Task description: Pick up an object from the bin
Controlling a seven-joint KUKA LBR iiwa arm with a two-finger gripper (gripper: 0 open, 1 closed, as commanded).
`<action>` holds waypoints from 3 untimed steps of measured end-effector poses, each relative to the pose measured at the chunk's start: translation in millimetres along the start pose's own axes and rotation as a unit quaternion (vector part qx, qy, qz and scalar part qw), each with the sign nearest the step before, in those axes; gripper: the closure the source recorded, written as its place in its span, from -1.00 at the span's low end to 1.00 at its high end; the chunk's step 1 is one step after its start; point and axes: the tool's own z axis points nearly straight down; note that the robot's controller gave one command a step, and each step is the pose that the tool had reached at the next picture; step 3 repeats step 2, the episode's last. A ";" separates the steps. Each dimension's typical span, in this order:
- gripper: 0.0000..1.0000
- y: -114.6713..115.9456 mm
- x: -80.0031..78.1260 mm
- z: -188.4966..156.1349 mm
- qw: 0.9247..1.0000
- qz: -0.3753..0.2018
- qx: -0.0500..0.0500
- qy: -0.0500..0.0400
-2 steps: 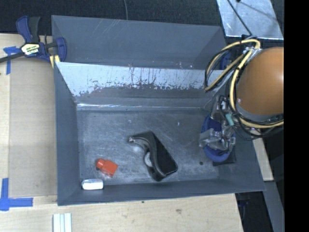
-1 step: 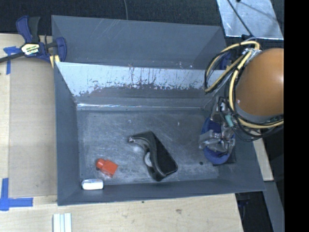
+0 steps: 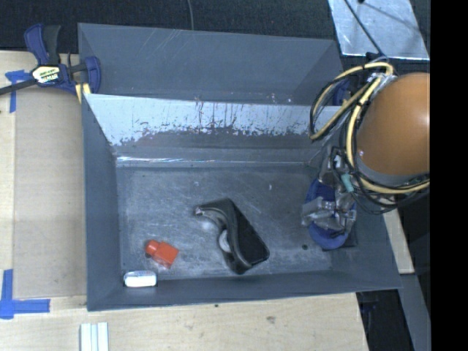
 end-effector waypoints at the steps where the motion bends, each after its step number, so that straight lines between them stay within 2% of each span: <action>1: 1.00 0.1 0.1 0.0 1.000 0.000 -0.001 0.000; 2: 1.00 -21.3 5.2 12.7 0.991 -0.135 0.003 -0.001; 3: 1.00 -21.3 5.2 12.7 0.991 -0.135 0.003 -0.001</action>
Offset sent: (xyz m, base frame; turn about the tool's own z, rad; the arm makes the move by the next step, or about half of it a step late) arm 0.0000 0.0000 0.0000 0.0000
